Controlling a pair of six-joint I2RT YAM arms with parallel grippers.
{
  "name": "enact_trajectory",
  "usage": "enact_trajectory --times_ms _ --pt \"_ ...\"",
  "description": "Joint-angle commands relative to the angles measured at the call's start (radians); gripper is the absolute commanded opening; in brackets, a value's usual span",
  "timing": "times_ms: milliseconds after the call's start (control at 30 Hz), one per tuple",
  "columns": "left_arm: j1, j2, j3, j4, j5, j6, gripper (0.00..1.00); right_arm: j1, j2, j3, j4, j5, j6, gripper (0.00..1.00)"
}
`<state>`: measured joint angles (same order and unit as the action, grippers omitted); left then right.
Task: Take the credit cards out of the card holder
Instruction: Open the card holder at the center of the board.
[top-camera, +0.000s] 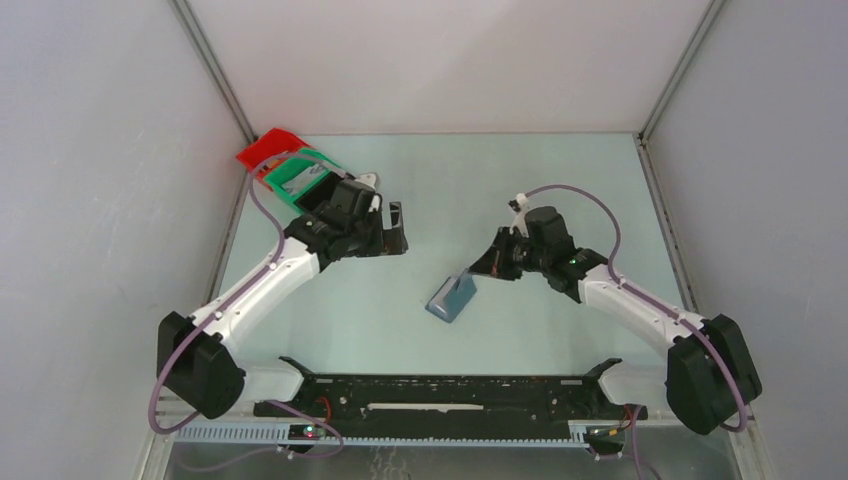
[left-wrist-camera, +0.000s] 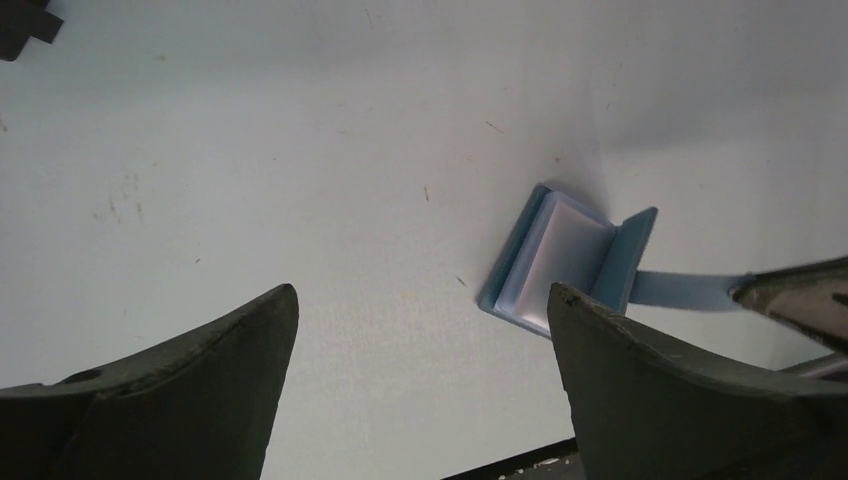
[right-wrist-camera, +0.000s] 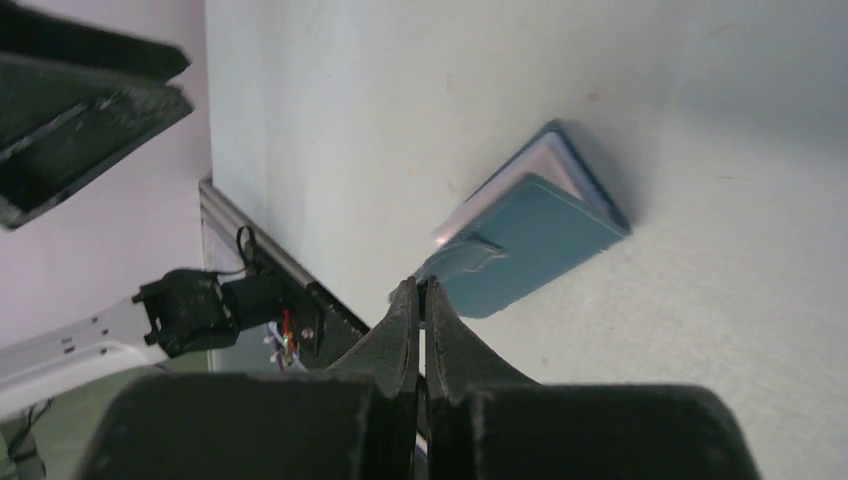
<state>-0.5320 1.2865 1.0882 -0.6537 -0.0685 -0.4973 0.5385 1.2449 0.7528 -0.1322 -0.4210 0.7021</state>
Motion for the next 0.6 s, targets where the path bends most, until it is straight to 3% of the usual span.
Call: enact_trajectory --times_ms 0,233,567 --pt "-0.006 0.004 -0.022 0.05 0.061 -0.018 1.0 -0.085 -0.053 -0.041 -0.054 0.03 -0.046 0.0" --pt "-0.006 0.013 -0.042 0.049 0.061 -0.028 1.0 -0.222 -0.142 -0.145 -0.26 0.13 -0.077 0.0" --pt "-0.009 0.043 -0.04 0.068 0.116 -0.037 1.0 -0.296 -0.021 -0.161 -0.366 0.302 0.004 0.0"
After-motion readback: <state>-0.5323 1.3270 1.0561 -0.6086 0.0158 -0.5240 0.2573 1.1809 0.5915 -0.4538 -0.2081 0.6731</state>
